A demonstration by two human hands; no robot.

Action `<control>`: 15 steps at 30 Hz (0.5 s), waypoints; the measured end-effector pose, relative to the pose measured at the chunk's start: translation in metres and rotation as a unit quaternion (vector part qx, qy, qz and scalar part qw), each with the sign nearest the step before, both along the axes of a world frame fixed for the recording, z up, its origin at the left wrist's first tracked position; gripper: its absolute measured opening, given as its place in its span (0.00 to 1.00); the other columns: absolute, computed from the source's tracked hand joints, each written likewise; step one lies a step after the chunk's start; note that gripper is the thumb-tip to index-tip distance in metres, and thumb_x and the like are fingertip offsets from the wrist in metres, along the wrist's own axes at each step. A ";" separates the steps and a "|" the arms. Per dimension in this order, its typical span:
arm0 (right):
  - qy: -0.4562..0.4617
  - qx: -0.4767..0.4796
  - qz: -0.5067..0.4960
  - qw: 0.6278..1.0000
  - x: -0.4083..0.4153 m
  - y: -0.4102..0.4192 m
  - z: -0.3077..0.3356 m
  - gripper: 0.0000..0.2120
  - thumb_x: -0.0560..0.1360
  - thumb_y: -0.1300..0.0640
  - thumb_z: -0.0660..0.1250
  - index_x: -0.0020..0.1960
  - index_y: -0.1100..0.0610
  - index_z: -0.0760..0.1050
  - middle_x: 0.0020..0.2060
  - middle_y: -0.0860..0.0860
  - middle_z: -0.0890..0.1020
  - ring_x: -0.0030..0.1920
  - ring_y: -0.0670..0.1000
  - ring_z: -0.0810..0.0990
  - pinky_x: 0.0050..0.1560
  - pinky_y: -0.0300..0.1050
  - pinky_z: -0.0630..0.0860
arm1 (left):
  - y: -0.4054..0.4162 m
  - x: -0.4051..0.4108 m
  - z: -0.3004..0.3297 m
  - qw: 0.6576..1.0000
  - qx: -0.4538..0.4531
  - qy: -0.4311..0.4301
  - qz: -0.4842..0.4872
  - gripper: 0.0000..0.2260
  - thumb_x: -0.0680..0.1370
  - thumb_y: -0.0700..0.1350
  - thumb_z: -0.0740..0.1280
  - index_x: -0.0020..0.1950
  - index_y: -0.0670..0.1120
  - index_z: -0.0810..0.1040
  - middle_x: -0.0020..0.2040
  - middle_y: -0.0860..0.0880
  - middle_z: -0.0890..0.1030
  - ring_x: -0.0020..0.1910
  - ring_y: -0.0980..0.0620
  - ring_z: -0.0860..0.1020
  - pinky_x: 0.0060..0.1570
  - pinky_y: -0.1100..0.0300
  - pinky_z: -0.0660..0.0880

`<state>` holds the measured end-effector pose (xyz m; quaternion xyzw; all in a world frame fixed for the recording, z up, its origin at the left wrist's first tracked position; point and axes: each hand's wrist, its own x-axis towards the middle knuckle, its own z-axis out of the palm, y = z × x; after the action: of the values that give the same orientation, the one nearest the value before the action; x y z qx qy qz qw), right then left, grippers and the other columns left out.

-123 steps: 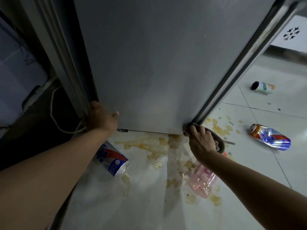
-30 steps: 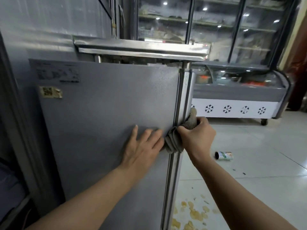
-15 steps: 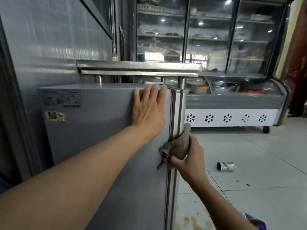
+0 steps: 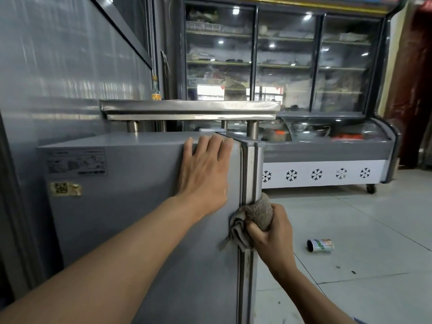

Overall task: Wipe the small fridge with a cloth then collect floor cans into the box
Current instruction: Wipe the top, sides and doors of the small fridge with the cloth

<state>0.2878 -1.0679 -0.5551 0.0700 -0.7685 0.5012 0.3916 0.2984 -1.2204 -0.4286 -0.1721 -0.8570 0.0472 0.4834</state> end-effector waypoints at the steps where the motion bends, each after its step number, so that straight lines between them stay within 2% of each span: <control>1: 0.005 -0.003 -0.002 1.000 -0.001 0.000 0.007 0.13 0.64 0.55 0.70 0.44 0.52 0.69 0.38 0.47 0.75 0.38 0.40 0.74 0.33 0.33 0.65 | 0.000 0.001 0.000 1.000 0.001 -0.002 0.003 0.36 0.63 0.47 0.73 0.68 0.47 0.62 0.63 0.48 0.68 0.60 0.46 0.65 0.62 0.50 0.53; 6: 0.056 0.001 -0.028 0.998 -0.006 -0.003 0.058 0.13 0.65 0.60 0.71 0.43 0.54 0.68 0.39 0.51 0.74 0.38 0.42 0.72 0.35 0.28 0.66 | 0.002 0.005 0.004 1.000 0.004 -0.017 0.005 0.35 0.64 0.48 0.72 0.68 0.48 0.61 0.63 0.49 0.67 0.59 0.47 0.65 0.59 0.52 0.53; 8: 0.067 0.003 -0.038 0.997 -0.006 -0.005 0.079 0.13 0.65 0.57 0.71 0.45 0.56 0.69 0.40 0.52 0.75 0.39 0.46 0.73 0.35 0.31 0.65 | 0.002 0.007 0.005 1.000 0.004 -0.024 0.004 0.35 0.64 0.48 0.73 0.67 0.48 0.61 0.63 0.49 0.67 0.59 0.47 0.65 0.59 0.53 0.54; 11: 0.080 -0.009 -0.050 0.995 -0.008 -0.007 0.108 0.14 0.65 0.54 0.70 0.48 0.57 0.70 0.43 0.52 0.76 0.42 0.50 0.74 0.39 0.41 0.67 | 0.002 0.008 0.006 1.000 0.003 -0.025 0.003 0.36 0.63 0.49 0.74 0.67 0.48 0.62 0.62 0.49 0.68 0.59 0.47 0.66 0.58 0.53 0.55; 15: 0.101 0.033 -0.065 0.992 -0.009 -0.010 0.134 0.18 0.67 0.56 0.68 0.55 0.58 0.73 0.49 0.51 0.72 0.45 0.47 0.71 0.44 0.37 0.64 | 0.002 0.008 0.007 0.999 0.011 -0.029 -0.007 0.33 0.65 0.51 0.72 0.66 0.48 0.63 0.61 0.48 0.68 0.58 0.47 0.66 0.58 0.52 0.58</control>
<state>0.2784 -1.0779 -0.4213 0.0834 -0.7442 0.4390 0.4965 0.3068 -1.2188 -0.4217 -0.1742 -0.8699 0.0293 0.4606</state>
